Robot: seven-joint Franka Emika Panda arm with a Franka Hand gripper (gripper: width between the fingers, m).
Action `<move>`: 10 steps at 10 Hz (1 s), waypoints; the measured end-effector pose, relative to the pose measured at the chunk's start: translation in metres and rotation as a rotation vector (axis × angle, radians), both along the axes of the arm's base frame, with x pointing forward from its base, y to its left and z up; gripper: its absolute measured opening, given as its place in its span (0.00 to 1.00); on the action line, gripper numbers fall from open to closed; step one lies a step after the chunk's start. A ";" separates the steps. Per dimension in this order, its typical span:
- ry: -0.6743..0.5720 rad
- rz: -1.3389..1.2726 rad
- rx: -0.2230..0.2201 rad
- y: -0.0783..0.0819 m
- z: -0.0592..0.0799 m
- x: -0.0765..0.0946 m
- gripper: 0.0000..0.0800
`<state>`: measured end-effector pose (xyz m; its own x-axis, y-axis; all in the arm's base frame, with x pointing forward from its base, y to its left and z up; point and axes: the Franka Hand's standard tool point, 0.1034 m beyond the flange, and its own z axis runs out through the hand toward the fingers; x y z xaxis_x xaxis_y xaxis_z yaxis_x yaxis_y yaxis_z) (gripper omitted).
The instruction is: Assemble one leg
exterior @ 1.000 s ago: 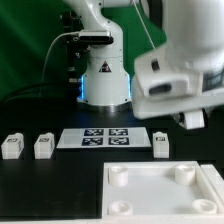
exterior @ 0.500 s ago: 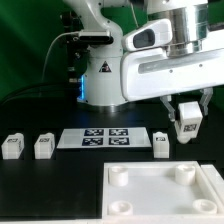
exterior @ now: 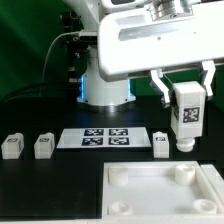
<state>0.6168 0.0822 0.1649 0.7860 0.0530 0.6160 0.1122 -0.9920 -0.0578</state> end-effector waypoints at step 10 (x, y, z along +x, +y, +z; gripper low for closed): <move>0.028 0.027 0.018 0.030 -0.055 0.003 0.37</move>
Offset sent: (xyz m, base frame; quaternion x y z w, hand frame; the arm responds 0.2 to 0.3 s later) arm 0.0000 0.0000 0.0000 0.0000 0.0000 0.0000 1.0000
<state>0.6198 0.1124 0.1095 0.8015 0.0630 0.5947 0.1366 -0.9874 -0.0794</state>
